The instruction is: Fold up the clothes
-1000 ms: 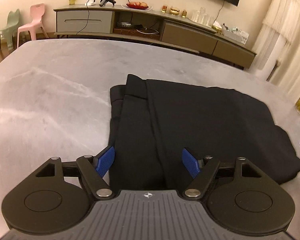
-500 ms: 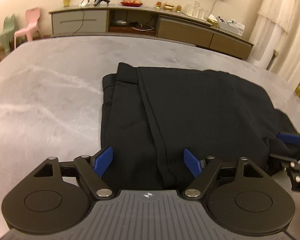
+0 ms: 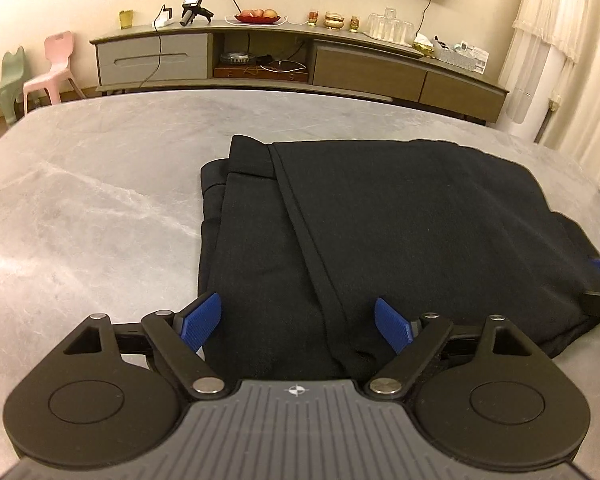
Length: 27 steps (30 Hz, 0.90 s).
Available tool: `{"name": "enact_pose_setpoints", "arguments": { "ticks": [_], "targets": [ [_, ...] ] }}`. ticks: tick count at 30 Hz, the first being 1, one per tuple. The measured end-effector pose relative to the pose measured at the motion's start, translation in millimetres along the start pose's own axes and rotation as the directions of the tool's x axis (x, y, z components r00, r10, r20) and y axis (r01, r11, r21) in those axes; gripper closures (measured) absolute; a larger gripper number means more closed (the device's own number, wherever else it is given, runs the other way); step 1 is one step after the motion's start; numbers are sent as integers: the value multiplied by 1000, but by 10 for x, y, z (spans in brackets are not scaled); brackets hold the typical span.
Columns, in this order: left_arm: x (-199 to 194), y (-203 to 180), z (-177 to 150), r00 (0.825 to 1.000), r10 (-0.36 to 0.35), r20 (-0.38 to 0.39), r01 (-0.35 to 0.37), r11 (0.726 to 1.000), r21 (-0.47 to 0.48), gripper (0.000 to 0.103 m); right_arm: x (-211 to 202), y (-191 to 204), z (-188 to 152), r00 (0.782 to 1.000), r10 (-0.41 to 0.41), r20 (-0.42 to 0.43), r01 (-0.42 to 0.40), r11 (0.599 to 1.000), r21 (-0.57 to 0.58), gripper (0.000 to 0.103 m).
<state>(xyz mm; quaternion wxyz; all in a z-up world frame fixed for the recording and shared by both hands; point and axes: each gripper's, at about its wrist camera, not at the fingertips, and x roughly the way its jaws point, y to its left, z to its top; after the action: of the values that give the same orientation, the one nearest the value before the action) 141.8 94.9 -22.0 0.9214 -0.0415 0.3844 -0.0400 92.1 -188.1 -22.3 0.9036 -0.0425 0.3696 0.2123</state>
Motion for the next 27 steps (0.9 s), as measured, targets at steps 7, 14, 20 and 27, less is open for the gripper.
{"name": "enact_pose_setpoints", "arguments": {
  "ticks": [7,14,20,27],
  "targets": [
    [-326,-123,-31,997,64,52,-63,998,-20,13,-835,-153,-419,976,-217,9,212,962,171,26],
    [-859,-638,-137,987,81,137,-93,992,89,1,-716,75,-583,977,-211,-18,209,952,224,22],
    [-933,-921,-287,993,6,116,-13,998,55,1,-765,274,-507,977,-208,53,193,961,198,13],
    [-1045,-1288,-456,987,5,161,-15,998,58,1,-725,414,-481,972,-231,41,219,956,194,12]
  ]
}}
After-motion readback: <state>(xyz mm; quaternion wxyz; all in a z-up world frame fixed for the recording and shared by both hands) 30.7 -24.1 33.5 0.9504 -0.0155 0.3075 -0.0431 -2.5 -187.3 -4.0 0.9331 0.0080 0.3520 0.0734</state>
